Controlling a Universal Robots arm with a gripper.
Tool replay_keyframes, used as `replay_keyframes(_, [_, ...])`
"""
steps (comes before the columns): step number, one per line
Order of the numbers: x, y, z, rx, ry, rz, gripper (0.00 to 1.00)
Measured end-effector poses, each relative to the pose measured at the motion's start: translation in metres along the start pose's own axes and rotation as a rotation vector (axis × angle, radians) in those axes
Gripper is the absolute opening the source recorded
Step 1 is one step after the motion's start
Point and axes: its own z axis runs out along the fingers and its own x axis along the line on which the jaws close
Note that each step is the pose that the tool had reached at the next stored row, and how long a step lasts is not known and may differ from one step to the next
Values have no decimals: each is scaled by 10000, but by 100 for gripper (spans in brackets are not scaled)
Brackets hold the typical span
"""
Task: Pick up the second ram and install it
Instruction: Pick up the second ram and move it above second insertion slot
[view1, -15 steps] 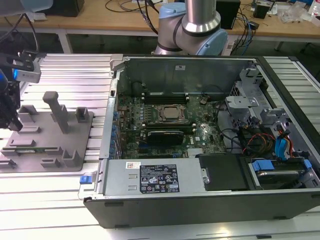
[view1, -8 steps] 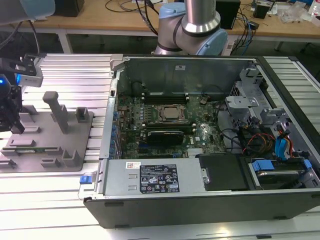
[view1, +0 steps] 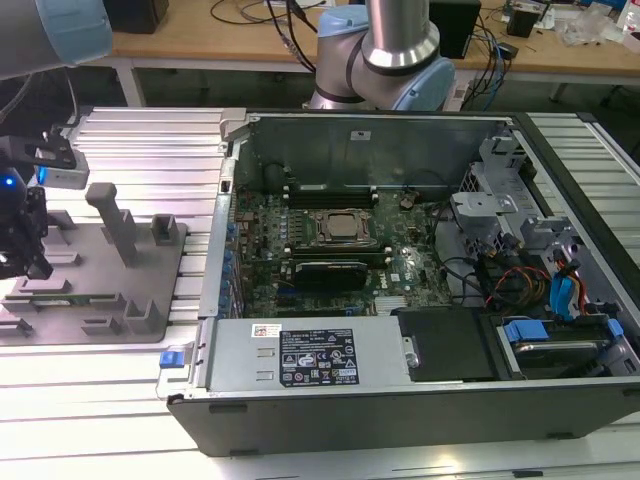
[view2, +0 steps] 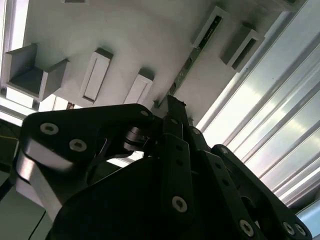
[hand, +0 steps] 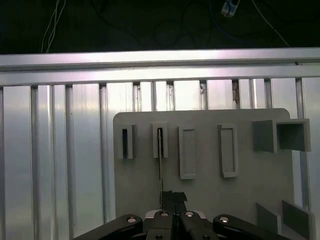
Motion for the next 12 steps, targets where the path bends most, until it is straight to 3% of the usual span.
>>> replay_keyframes(8, [43,3,94,-13,18,-366,8])
replay_keyframes(12, [51,5,201,-20,33,-724,8])
